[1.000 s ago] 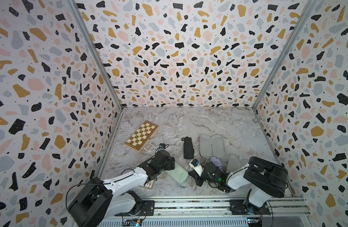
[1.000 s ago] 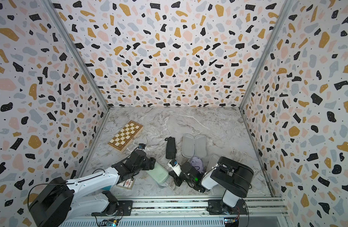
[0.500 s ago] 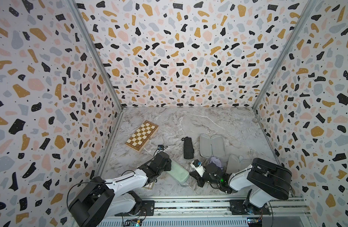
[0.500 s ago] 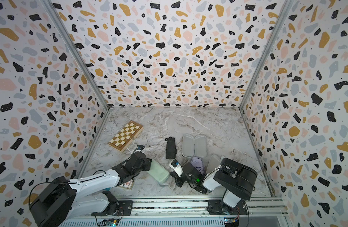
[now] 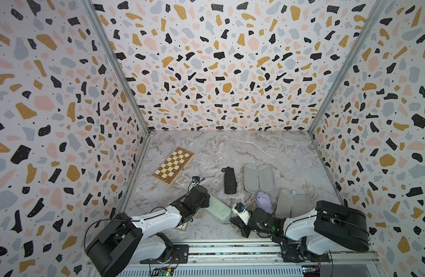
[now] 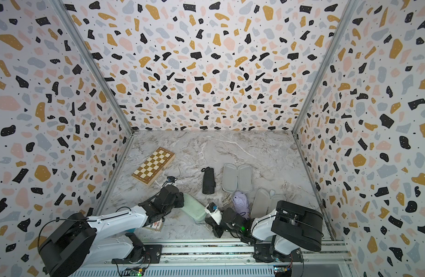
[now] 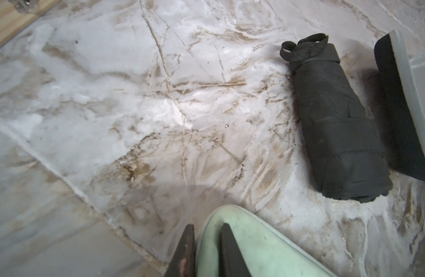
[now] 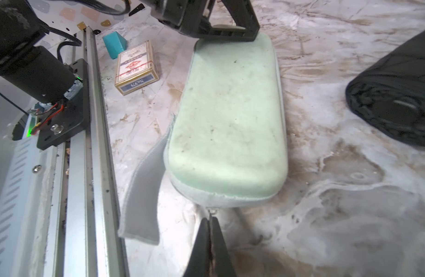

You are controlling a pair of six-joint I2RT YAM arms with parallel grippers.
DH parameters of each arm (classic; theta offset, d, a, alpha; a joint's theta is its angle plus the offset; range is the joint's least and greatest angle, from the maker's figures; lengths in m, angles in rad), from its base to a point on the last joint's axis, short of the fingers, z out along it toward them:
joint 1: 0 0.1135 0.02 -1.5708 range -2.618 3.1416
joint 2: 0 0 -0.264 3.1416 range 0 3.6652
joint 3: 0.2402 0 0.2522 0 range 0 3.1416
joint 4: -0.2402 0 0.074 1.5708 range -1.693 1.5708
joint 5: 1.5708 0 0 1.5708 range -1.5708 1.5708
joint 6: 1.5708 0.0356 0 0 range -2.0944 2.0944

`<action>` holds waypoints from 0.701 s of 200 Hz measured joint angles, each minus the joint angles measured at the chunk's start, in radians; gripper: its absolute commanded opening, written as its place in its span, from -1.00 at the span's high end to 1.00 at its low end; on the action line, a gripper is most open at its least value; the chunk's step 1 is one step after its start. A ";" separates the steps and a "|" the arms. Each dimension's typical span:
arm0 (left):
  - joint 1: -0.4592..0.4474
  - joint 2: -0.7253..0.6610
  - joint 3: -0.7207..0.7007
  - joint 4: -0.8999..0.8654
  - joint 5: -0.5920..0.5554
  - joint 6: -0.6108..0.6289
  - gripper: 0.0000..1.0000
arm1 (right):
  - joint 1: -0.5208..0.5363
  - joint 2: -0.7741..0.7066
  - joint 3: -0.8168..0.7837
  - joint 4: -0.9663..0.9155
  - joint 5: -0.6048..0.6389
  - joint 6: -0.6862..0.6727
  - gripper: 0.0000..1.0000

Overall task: Put umbrellas into zippered umbrella sleeves
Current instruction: Zip the zipper on the umbrella sleeve.

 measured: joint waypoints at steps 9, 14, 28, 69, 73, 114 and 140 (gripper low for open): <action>-0.002 0.001 0.000 0.000 -0.003 -0.003 0.70 | 0.013 0.000 0.007 -0.002 0.006 0.002 1.00; -0.003 0.001 0.000 0.001 -0.003 -0.006 0.70 | 0.021 0.000 0.013 -0.005 0.008 0.003 1.00; -0.005 0.004 0.000 0.003 -0.006 -0.015 0.74 | 0.042 0.004 0.036 -0.008 0.010 0.003 1.00; -0.019 -0.010 -0.016 0.017 -0.013 -0.030 0.77 | 0.067 0.085 0.124 -0.033 0.014 0.002 1.00; -0.020 -0.014 -0.019 0.018 -0.014 -0.032 0.78 | 0.068 0.096 0.134 -0.037 0.016 0.000 1.00; -0.017 -0.097 -0.061 -0.024 -0.060 -0.043 0.79 | 0.066 0.194 0.230 -0.085 0.030 -0.018 1.00; -0.013 -0.201 -0.094 -0.101 -0.100 -0.054 0.73 | 0.064 0.232 0.268 -0.100 0.029 -0.042 1.00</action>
